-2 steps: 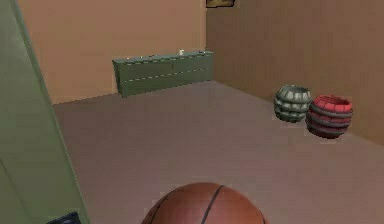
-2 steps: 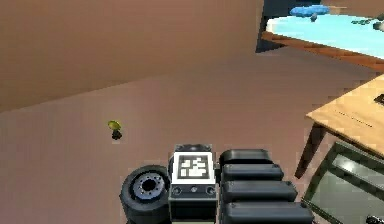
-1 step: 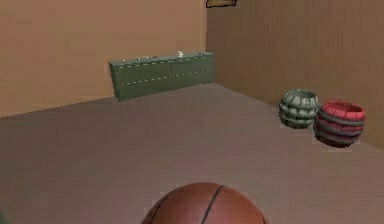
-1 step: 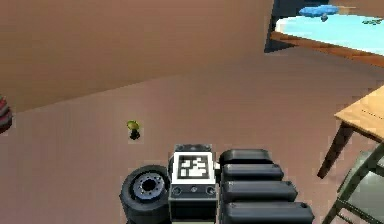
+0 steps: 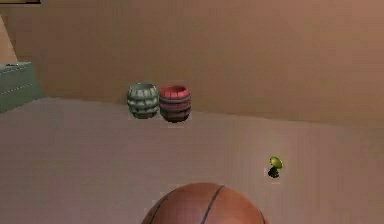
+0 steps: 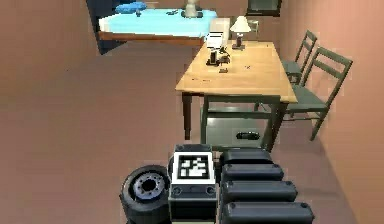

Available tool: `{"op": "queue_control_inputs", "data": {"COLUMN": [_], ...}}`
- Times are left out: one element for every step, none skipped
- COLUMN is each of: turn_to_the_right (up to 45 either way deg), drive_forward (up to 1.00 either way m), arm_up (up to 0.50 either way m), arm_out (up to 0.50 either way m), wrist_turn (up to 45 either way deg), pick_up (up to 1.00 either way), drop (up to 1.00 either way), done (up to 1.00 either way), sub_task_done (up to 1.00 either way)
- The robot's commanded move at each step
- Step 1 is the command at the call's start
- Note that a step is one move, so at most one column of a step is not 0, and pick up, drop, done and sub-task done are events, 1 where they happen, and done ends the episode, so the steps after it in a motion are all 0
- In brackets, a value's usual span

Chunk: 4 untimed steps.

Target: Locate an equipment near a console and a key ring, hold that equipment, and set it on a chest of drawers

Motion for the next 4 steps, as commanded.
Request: {"op": "queue_control_inputs", "data": {"turn_to_the_right": [45.0, 18.0, 0.0, -45.0], "drive_forward": [0.00, 0.00, 0.05, 0.00], "arm_up": [0.00, 0.00, 0.00, 0.00], "arm_out": [0.00, 0.00, 0.00, 0.00], "wrist_turn": [0.0, 0.0, 0.0, 0.0], "pick_up": [0.00, 0.00, 0.00, 0.00], "drop": [0.00, 0.00, 0.00, 0.00], "done": [0.00, 0.00, 0.00, 0.00], "sub_task_done": [0.00, 0.00, 0.00, 0.00]}}
